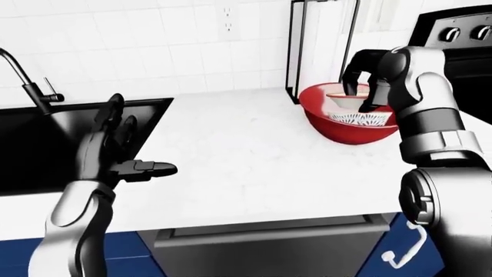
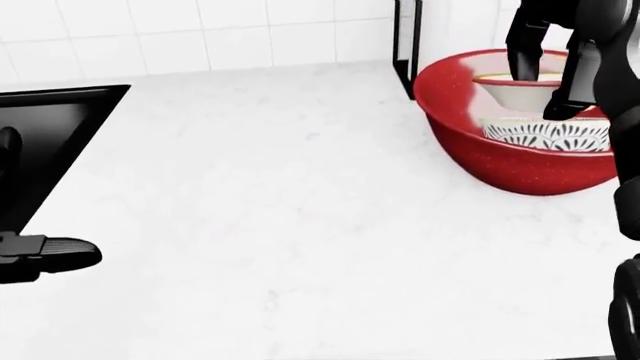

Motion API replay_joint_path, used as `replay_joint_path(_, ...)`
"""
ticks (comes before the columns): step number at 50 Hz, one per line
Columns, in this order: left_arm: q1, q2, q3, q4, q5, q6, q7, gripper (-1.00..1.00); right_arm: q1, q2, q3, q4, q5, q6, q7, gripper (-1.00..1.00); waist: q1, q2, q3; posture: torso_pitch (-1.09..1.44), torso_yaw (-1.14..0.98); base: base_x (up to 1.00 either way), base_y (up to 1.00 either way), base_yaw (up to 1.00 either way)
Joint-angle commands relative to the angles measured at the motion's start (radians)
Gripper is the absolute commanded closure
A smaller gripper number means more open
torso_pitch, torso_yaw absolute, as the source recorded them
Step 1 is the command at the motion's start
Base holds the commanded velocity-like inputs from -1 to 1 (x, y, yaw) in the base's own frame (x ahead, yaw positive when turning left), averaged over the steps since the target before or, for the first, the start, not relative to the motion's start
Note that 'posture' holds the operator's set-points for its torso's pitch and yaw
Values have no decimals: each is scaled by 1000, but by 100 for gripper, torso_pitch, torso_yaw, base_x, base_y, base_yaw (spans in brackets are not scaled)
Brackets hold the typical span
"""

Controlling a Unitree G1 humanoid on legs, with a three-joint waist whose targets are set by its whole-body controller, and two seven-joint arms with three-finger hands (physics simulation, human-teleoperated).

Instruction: Stack the bowls from largest to smallest.

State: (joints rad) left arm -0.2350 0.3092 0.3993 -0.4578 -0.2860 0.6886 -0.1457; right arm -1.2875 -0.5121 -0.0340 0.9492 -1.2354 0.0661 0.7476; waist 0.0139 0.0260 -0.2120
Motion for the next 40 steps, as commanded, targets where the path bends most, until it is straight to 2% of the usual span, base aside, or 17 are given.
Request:
replay_joint_path(1, -26, 13, 8, -29, 0, -38, -2, -100, -50, -12, -6, -46, -2, 3, -39, 98, 0, -3, -19, -29, 0, 0, 0, 0)
replay_joint_path(3, -23, 13, 9, -21, 1, -46, -4, -100, -53, -12, -4, -26, -2, 3, -54, 97, 1, -3, -18, -29, 0, 0, 0, 0)
replay_joint_path(4, -23, 12, 9, -13, 3, -53, -6, -100, -49, -13, -3, -26, -3, 8, -53, 87, 1, -3, -18, -29, 0, 0, 0, 0)
replay_joint_path(12, -21, 12, 8, -9, 3, -59, -6, -100, -18, -16, -5, -55, -1, 21, -28, 80, 4, -6, -19, -29, 0, 0, 0, 0)
replay_joint_path(18, -19, 12, 9, -12, 2, -58, -6, -100, -7, -27, -8, -67, -7, 20, -21, 64, 4, -7, -20, -29, 0, 0, 0, 0)
replay_joint_path(20, -20, 12, 8, -16, 2, -54, -4, -100, -10, -29, -9, -66, -9, 22, -22, 66, 5, -7, -20, -29, 0, 0, 0, 0)
replay_joint_path(34, -19, 14, 9, -29, 11, -40, -9, -100, -61, -29, 3, 87, -12, 42, -188, 73, 9, -6, -22, -29, 0, 0, 0, 0)
replay_joint_path(40, -20, 13, 8, -17, 16, -48, -13, -100, -60, -25, 9, 120, -3, 49, -228, 66, 9, -6, -23, -29, 0, 0, 0, 0)
